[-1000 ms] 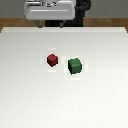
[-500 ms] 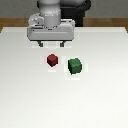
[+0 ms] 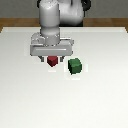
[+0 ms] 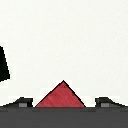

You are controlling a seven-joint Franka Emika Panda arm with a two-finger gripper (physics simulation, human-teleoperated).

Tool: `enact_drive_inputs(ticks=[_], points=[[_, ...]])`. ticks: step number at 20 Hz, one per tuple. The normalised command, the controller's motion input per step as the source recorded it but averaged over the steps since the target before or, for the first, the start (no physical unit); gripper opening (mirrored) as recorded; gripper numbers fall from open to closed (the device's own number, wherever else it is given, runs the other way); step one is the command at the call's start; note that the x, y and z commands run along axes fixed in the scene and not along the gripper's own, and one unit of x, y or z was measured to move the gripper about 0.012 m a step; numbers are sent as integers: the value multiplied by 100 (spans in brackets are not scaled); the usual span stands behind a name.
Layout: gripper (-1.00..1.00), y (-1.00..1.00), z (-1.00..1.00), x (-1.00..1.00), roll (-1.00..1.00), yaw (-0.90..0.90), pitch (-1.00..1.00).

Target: Place the red cube on top of the green cube.

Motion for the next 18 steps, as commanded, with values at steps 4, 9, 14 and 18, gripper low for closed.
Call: enact_drive_inputs(ticks=[4, 9, 14, 18], points=[[-100, 0, 0, 0, 0, 0, 0], [-100, 0, 20, 0, 0, 0, 0], [-100, 0, 100, 0, 0, 0, 0], [-100, 6, 50, 0, 0, 0, 0]])
